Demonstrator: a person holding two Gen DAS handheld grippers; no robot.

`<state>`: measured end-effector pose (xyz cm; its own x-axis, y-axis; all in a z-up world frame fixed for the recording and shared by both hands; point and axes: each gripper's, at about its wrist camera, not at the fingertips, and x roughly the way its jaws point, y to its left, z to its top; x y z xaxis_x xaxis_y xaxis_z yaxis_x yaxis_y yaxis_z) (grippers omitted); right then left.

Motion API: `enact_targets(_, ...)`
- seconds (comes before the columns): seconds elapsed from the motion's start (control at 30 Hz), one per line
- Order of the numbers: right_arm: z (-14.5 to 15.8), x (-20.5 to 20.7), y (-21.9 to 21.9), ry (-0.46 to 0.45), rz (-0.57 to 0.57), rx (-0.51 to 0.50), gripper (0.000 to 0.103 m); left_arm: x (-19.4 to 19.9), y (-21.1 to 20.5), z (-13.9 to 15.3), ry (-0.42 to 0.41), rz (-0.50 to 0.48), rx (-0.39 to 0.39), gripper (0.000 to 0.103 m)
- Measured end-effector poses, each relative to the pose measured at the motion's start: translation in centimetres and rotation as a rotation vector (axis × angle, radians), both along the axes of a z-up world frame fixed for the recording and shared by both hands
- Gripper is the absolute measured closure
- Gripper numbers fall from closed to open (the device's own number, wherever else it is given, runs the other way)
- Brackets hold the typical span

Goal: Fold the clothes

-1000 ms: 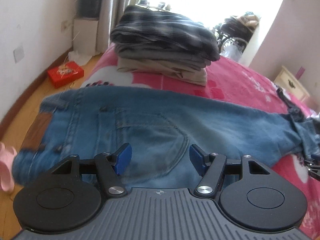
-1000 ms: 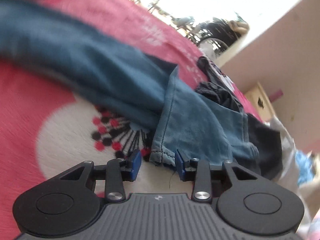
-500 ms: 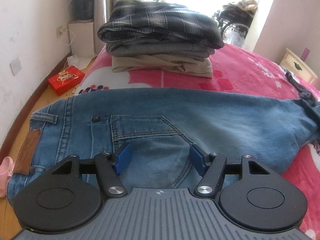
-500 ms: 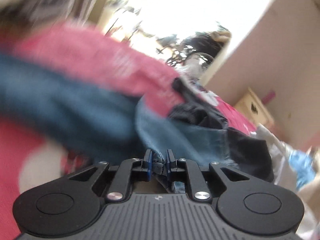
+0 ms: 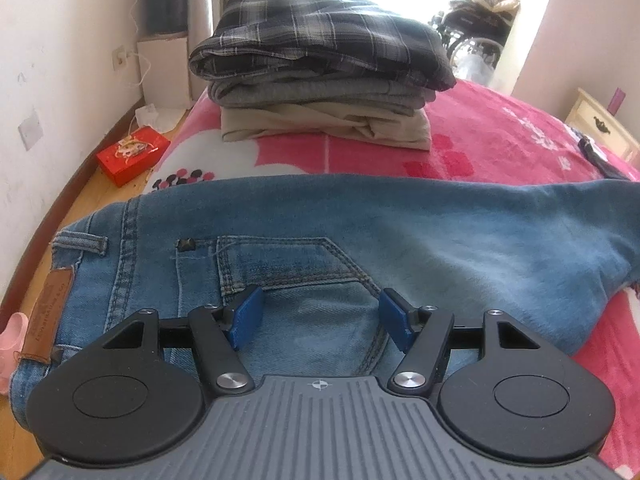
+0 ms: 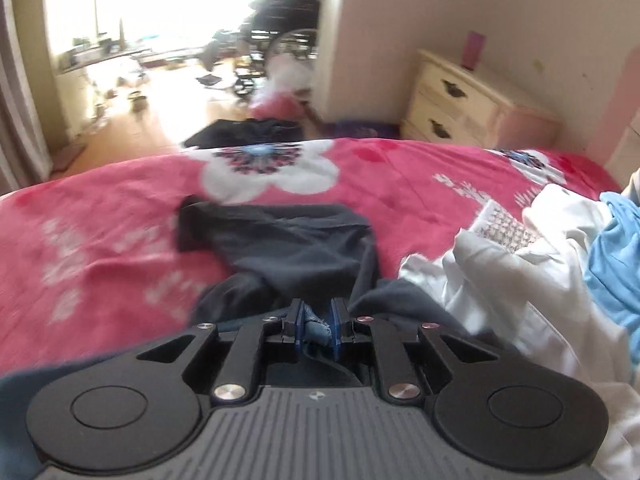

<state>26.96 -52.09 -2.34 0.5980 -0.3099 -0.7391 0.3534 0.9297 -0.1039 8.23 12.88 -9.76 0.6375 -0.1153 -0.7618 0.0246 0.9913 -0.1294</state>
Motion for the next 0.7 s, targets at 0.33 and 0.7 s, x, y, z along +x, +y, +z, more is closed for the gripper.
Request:
enact_targets(0.33, 0.4, -5.9, -1.8, -0.212, -0.169, 0.246, 0.074, 0.0, -0.1, -0.3, -0.006, -0.012, 0.009, 0.037)
enact_targets(0.7, -7.1, -12.5, -4.3, -0.135, -0.378, 0.667, 0.074, 0.0, -0.1, -0.5, -0.013, -0.024, 0.003, 0.033)
